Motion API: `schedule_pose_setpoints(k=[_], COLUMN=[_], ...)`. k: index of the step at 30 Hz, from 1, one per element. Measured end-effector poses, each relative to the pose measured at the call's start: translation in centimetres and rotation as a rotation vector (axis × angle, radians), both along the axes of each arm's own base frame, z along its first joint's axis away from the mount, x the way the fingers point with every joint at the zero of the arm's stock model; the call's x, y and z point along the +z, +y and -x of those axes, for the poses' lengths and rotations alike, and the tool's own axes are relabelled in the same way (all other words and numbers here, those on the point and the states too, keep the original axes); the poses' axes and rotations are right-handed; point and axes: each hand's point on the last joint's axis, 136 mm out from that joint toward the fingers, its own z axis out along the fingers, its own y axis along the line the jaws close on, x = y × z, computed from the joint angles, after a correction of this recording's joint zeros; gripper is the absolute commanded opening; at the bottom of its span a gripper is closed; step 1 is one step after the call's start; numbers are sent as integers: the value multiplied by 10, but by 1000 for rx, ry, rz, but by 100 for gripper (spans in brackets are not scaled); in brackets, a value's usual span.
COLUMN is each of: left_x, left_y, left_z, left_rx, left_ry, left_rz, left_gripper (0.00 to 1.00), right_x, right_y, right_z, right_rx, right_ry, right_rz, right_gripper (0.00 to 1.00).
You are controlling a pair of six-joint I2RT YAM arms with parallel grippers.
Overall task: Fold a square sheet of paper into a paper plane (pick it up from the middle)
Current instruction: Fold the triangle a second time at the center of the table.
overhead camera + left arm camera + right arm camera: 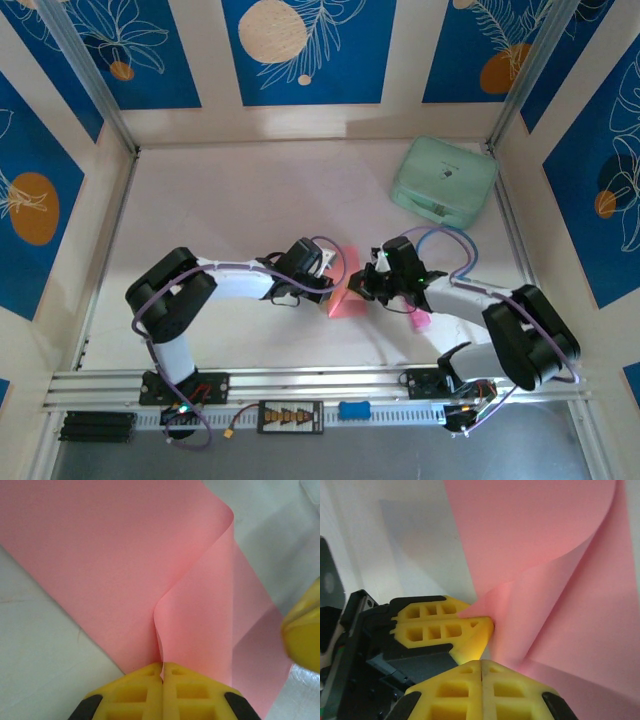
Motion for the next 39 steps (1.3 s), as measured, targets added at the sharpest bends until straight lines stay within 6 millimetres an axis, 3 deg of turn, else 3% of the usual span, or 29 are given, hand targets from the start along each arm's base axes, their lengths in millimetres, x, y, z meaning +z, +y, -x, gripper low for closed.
schedule_pose_setpoints(k=[5, 13, 22, 39], left_x=[1, 2, 4, 9], left_y=[-1, -2, -3, -7], left_z=[0, -1, -2, -3], left_rx=[-1, -4, -7, -13], left_ry=[-1, -6, -6, -9], left_rz=[1, 3, 6, 21], left_gripper=[0, 0, 0, 0], right_x=[-1, 3, -38, -40], right_y=[4, -6, -30, -37], right_z=[-3, 3, 36, 34], right_rx=[-12, -39, -44, -31], right_ry=[11, 7, 136, 121], right_rz=[8, 39, 138, 159], right_gripper=[0, 0, 0, 0])
